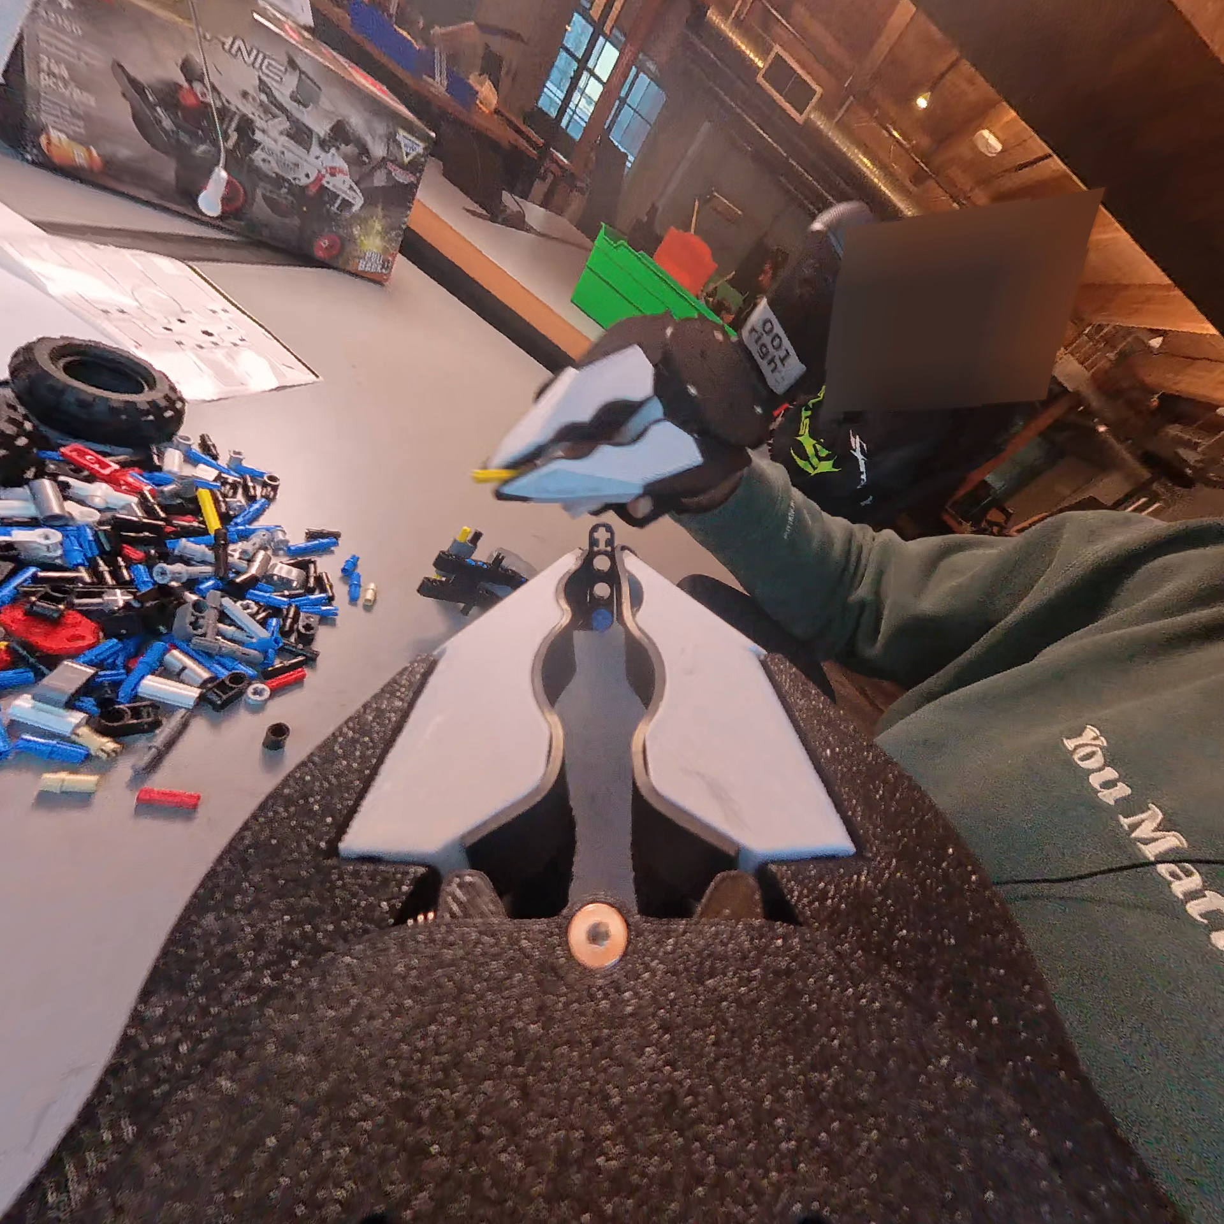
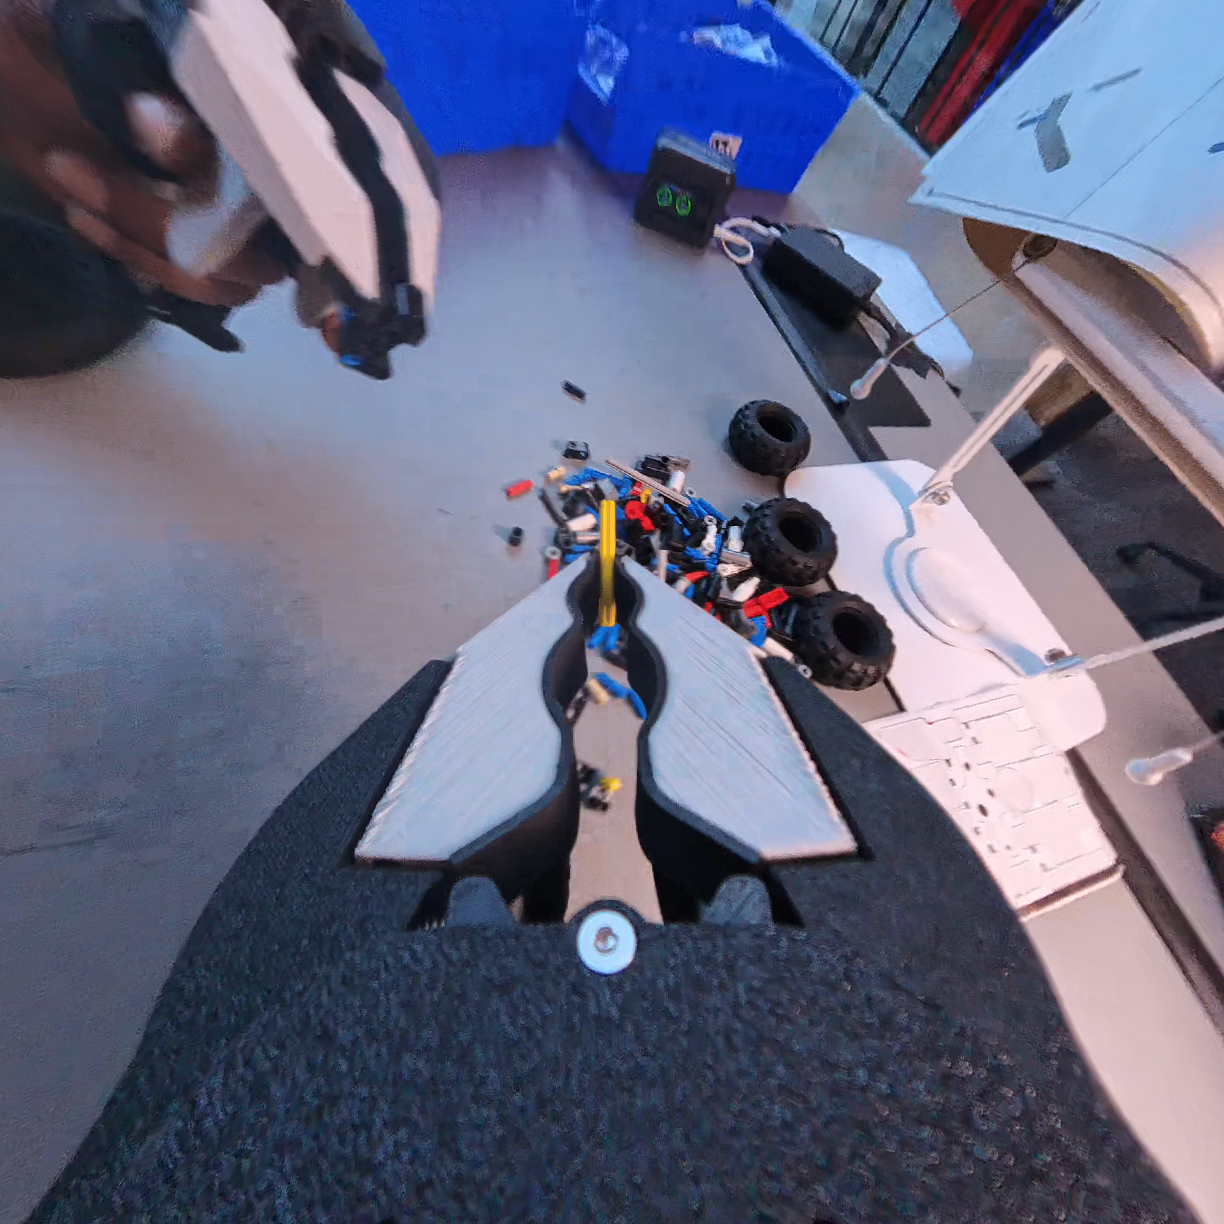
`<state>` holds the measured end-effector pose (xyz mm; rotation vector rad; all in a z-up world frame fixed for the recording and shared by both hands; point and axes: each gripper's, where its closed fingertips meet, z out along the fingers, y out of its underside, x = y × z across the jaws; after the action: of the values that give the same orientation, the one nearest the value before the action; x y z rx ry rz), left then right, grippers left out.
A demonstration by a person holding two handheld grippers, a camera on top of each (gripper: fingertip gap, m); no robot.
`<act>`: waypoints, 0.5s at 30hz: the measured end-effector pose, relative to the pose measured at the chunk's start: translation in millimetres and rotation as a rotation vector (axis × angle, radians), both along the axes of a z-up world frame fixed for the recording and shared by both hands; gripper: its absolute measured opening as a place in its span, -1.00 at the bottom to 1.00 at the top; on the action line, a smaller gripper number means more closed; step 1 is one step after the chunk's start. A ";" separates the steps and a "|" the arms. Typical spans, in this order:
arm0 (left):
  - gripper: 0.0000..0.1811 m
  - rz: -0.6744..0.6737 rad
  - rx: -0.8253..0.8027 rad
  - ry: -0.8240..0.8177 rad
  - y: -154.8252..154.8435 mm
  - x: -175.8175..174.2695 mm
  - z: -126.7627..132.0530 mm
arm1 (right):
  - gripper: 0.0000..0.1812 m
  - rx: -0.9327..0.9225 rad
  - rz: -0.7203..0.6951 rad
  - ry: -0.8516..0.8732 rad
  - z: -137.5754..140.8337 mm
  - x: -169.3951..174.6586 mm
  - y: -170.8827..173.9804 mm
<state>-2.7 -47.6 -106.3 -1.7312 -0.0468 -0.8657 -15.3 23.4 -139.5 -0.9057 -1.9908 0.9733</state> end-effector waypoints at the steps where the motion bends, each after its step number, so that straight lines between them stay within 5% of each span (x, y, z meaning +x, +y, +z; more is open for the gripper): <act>1: -0.93 0.007 -0.010 -0.001 2.0 -2.0 -3.8 | -0.97 0.041 -0.004 -0.031 -7.7 -17.7 4.5; 5: -0.93 0.040 0.022 -0.092 -0.4 -10.7 -8.6 | -0.95 0.158 -0.014 -0.162 -54.5 -72.1 18.6; 8: -0.93 0.036 0.020 -0.128 -3.4 -11.8 -13.8 | -0.70 0.210 -0.026 -0.171 -71.9 -86.5 26.1; 15: -0.93 -0.013 0.043 -0.368 -2.4 -11.7 -3.7 | -0.46 0.048 0.241 0.126 11.7 -21.5 -39.7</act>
<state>-14.4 -50.0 -110.0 -1.5151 -0.2601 -1.1765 -36.8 -16.3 -127.7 -0.5725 -2.0368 1.0822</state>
